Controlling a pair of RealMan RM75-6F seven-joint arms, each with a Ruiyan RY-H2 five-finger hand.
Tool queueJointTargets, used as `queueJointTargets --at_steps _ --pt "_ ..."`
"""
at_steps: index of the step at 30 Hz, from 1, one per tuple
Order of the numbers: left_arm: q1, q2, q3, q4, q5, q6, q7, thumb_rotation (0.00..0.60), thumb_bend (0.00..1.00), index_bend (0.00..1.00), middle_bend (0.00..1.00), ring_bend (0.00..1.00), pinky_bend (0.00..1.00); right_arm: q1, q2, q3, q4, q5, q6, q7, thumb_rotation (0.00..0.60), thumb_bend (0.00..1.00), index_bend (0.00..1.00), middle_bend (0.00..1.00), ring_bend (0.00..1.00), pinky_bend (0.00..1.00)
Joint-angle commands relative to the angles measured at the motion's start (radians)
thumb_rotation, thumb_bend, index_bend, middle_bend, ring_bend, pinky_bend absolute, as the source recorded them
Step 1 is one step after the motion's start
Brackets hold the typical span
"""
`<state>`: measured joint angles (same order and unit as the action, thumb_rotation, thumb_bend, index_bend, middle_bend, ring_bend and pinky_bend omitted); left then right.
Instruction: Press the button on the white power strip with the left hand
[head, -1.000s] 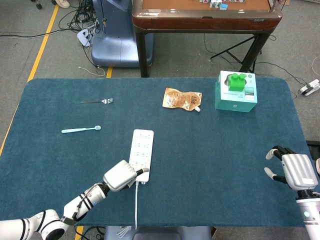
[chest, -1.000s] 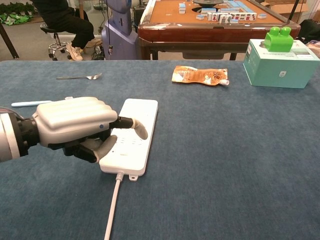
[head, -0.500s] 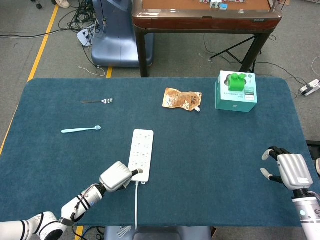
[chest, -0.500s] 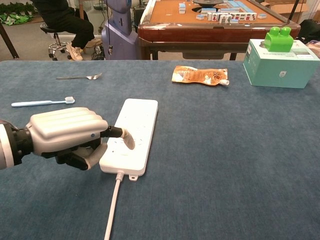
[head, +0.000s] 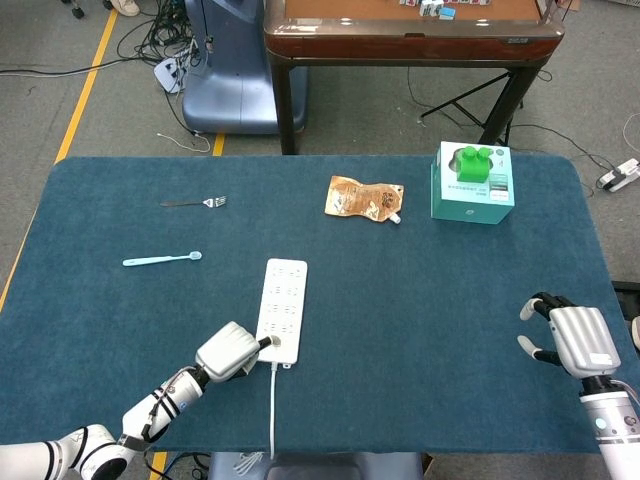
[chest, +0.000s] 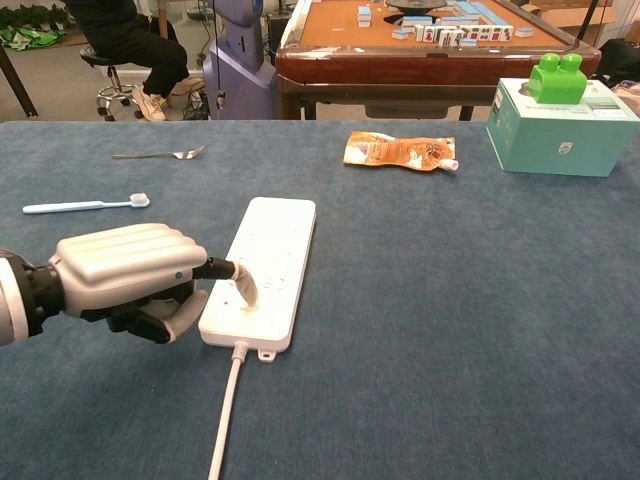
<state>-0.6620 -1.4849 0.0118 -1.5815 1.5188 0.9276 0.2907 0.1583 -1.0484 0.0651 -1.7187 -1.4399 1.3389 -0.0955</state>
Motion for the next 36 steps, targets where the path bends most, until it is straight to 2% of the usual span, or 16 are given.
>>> queueJointTargets --at_steps 1,18,23,27,32,36 --pt "0.003 -0.004 0.002 0.005 -0.003 0.005 -0.005 0.600 0.80 0.33 1.00 0.96 1.00 0.004 -0.002 0.000 0.000 0.000 -0.004 -0.003 0.600 0.19 0.49 0.40 0.41 0.65" --pt "0.005 -0.018 0.019 0.021 -0.005 0.007 -0.002 0.600 0.80 0.34 1.00 0.96 1.00 0.009 -0.015 -0.006 0.005 0.006 -0.013 -0.008 0.600 0.19 0.49 0.40 0.41 0.65" --pt "0.023 0.012 0.005 -0.016 0.023 0.080 -0.038 0.600 0.80 0.32 1.00 0.96 1.00 0.009 -0.016 -0.006 0.006 0.010 -0.014 -0.008 0.600 0.19 0.49 0.40 0.41 0.65" --pt "0.050 0.071 -0.008 -0.069 0.044 0.158 -0.066 0.600 0.80 0.31 1.00 0.96 1.00 0.011 -0.016 -0.006 0.006 0.007 -0.015 -0.007 0.600 0.19 0.49 0.40 0.41 0.65" --pt "0.101 0.150 -0.015 -0.119 0.019 0.233 -0.076 0.600 0.80 0.29 0.97 0.88 1.00 0.011 -0.016 -0.007 0.010 0.006 -0.014 -0.001 0.600 0.19 0.49 0.40 0.41 0.65" --pt "0.169 0.191 -0.022 -0.130 -0.031 0.316 -0.075 0.600 0.80 0.28 0.84 0.75 0.98 0.009 -0.015 -0.010 0.015 0.007 -0.014 0.008 0.600 0.19 0.49 0.40 0.41 0.65"
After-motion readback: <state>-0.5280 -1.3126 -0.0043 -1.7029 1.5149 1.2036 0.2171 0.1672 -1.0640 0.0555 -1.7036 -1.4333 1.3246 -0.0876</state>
